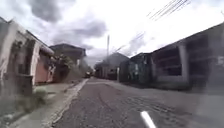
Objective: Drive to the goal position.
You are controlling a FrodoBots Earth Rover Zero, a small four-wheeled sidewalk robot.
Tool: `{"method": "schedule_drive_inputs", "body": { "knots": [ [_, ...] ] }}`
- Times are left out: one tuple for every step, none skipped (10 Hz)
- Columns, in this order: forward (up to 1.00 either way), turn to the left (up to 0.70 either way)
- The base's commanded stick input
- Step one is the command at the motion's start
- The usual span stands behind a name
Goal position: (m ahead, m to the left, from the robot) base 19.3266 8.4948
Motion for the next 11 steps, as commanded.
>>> {"method": "schedule_drive_inputs", "body": {
  "knots": [
    [0.85, -0.15],
    [0.85, -0.21],
    [0.85, -0.26],
    [0.85, -0.32],
    [0.85, -0.34],
    [0.85, -0.34],
    [0.85, -0.34],
    [0.85, -0.3],
    [0.85, -0.13],
    [0.85, 0.0],
    [0.85, 0.0]
  ]
}}
